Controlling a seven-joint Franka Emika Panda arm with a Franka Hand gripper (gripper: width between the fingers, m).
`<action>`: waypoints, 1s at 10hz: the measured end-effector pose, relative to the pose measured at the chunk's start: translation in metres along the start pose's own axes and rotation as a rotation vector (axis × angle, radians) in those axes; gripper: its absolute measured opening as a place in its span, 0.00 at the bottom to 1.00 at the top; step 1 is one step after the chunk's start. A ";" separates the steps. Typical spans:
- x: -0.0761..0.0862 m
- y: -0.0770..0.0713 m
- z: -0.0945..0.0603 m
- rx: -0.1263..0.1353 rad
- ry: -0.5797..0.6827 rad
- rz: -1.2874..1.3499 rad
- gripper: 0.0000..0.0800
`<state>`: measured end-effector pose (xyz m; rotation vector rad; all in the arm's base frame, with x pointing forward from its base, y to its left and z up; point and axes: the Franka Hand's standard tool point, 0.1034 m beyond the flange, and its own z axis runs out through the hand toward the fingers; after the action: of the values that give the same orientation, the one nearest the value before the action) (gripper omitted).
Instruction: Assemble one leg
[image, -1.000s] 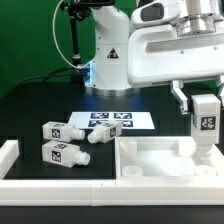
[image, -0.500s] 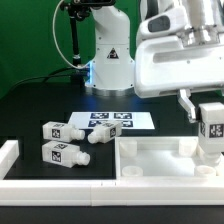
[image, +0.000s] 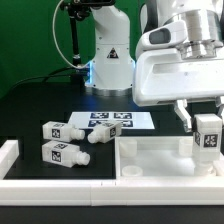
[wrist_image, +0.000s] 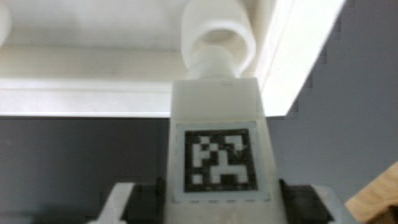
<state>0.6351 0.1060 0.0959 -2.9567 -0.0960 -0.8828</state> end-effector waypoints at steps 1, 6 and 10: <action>0.001 -0.001 0.001 0.001 0.015 -0.001 0.36; 0.000 -0.014 -0.002 0.012 0.040 -0.022 0.36; -0.008 -0.005 -0.004 0.003 0.028 -0.042 0.36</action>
Offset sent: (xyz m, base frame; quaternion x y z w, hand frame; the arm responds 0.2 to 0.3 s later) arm -0.0060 0.0102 -0.0122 -0.0068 0.0047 -0.0054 1.0000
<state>0.6260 0.1105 0.0950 -2.9486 -0.1591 -0.9286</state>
